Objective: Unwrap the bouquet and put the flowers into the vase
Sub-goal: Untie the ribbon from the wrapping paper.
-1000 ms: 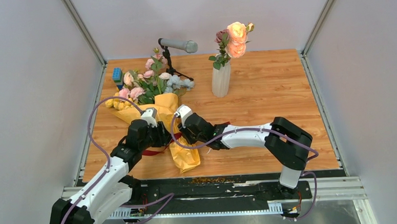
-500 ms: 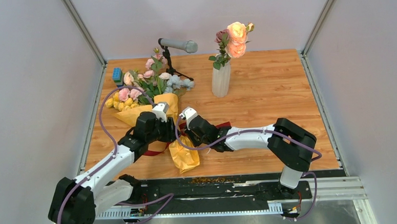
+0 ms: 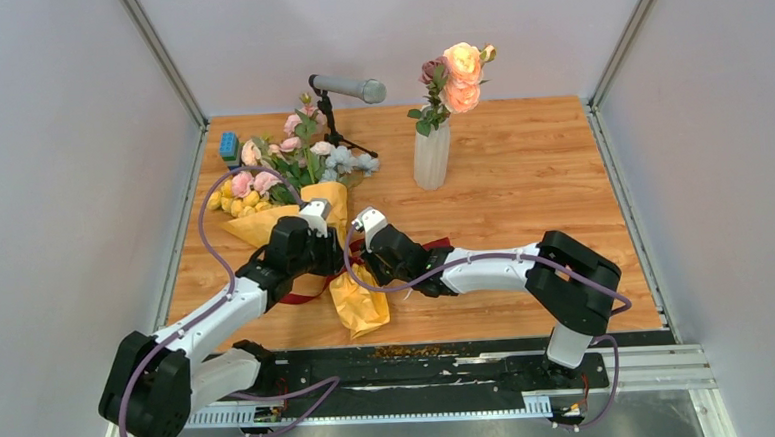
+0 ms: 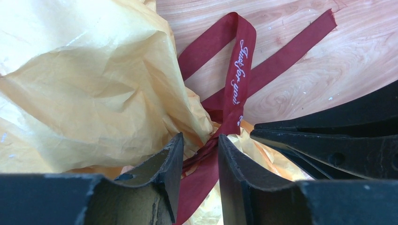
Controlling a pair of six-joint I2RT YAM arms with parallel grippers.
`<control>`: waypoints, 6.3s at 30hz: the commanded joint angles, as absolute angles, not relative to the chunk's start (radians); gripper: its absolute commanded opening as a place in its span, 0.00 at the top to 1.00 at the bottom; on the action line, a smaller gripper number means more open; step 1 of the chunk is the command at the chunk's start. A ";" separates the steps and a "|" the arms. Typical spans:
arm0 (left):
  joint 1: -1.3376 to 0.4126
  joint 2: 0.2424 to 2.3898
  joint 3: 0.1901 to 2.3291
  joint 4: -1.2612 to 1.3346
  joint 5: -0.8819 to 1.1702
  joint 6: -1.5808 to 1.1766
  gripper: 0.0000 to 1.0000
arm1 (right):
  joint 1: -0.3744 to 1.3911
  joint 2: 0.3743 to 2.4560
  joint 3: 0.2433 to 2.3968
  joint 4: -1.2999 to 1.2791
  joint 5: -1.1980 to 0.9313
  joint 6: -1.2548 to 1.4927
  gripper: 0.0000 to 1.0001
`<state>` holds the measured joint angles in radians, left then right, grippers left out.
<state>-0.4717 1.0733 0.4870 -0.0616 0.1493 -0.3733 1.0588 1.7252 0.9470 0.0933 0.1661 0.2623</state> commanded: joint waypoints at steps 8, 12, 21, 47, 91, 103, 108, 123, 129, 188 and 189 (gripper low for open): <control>-0.476 1.086 0.482 0.037 0.181 -0.366 0.77 | 1.044 1.706 1.011 0.132 0.139 0.252 0.90; -0.475 1.082 0.480 0.033 0.189 -0.366 0.92 | 1.042 1.721 1.044 0.124 0.142 0.233 0.81; -0.475 1.039 0.455 0.028 0.178 -0.374 1.00 | 1.029 1.770 1.090 0.121 0.101 0.220 0.73; -0.475 0.895 0.437 -0.008 0.145 -0.372 1.00 | 1.026 1.749 1.036 0.124 0.330 0.223 1.00; -0.476 0.876 0.566 -0.247 0.210 -0.353 0.30 | 0.794 1.502 0.858 0.005 -0.227 0.232 0.51; -0.491 0.988 0.575 -0.233 0.197 -0.326 0.43 | 0.748 1.628 0.963 0.022 -0.403 0.221 0.49; -0.497 0.983 0.556 -0.236 0.187 -0.342 0.51 | 0.746 1.690 1.023 0.024 -0.441 0.207 0.48; -0.508 0.938 0.519 -0.266 0.164 -0.363 0.41 | 0.744 1.835 1.150 0.017 -0.617 0.152 0.55; -0.509 0.945 0.515 -0.273 0.158 -0.363 0.50 | 0.744 1.853 1.148 0.021 -0.633 0.152 0.61; -0.508 0.668 0.499 -0.334 0.046 -0.504 0.28 | 0.736 1.236 0.623 -0.110 0.135 0.399 0.45; -0.516 0.704 0.520 -0.319 0.065 -0.488 0.27 | 0.733 1.234 0.626 -0.108 0.127 0.391 0.42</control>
<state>-0.5072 0.6014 0.4225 -0.4500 -0.0681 -0.6132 0.7425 1.2724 0.5766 -0.1150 0.1295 0.4339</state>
